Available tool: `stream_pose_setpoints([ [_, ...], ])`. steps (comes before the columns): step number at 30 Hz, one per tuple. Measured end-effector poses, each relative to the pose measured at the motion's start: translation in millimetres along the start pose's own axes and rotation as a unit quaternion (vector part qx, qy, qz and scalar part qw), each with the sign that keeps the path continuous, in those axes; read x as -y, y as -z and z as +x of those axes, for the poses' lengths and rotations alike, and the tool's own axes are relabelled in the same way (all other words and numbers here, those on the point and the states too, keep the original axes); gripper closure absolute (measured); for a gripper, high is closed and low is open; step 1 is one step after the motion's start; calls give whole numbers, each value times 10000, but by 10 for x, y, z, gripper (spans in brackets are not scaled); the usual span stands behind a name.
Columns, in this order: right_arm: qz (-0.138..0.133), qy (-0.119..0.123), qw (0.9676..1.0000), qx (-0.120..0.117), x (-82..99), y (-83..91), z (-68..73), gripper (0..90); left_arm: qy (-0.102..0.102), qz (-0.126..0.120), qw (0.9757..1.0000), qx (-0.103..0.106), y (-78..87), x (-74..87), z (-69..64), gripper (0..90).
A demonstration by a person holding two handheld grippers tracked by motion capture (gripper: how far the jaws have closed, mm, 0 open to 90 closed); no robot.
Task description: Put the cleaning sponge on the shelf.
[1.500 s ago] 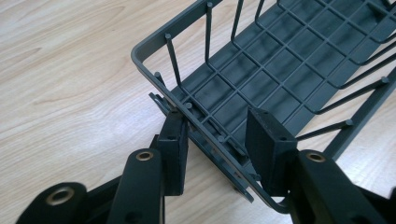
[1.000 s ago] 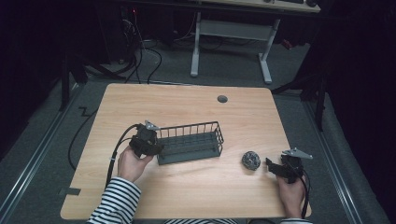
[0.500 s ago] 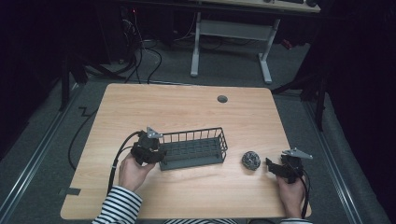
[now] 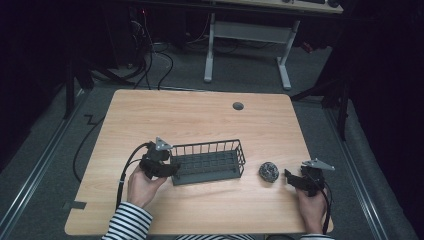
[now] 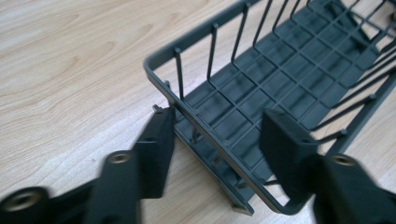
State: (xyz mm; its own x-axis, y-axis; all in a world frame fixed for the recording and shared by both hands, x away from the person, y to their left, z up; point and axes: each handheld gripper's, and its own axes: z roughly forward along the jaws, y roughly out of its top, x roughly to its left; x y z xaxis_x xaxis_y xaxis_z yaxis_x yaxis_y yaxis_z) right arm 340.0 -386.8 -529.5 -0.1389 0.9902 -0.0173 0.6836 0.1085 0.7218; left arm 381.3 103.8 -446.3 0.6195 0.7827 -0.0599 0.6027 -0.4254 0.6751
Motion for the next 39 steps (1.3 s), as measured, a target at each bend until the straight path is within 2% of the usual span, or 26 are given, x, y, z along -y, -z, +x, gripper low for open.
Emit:
stream_pose_setpoints([
  [1, 2, -2, 10000, -3, 0, 0, 0, 300, 73, -101, 9999, 11, 33, 3, 30, 374],
  [6, 2, -2, 10000, -3, 0, 0, 0, 300, 217, -334, 9992, 30, 128, 12, 89, 333],
  [16, 2, -2, 10000, -1, 0, 0, 0, 300, 311, -516, 9982, -58, 279, 80, 204, 330],
  [23, 0, 2, 10000, 0, 0, 0, -1, 301, 438, -674, 9965, -224, 414, 156, 326, 333],
  [33, 3, -4, 10000, -4, 0, 0, 0, 301, 849, -856, 9917, -435, 549, 364, 551, 336],
  [39, 1, -2, 10000, -1, 0, 0, 0, 300, 989, -844, 9902, -517, 565, 458, 636, 337],
])
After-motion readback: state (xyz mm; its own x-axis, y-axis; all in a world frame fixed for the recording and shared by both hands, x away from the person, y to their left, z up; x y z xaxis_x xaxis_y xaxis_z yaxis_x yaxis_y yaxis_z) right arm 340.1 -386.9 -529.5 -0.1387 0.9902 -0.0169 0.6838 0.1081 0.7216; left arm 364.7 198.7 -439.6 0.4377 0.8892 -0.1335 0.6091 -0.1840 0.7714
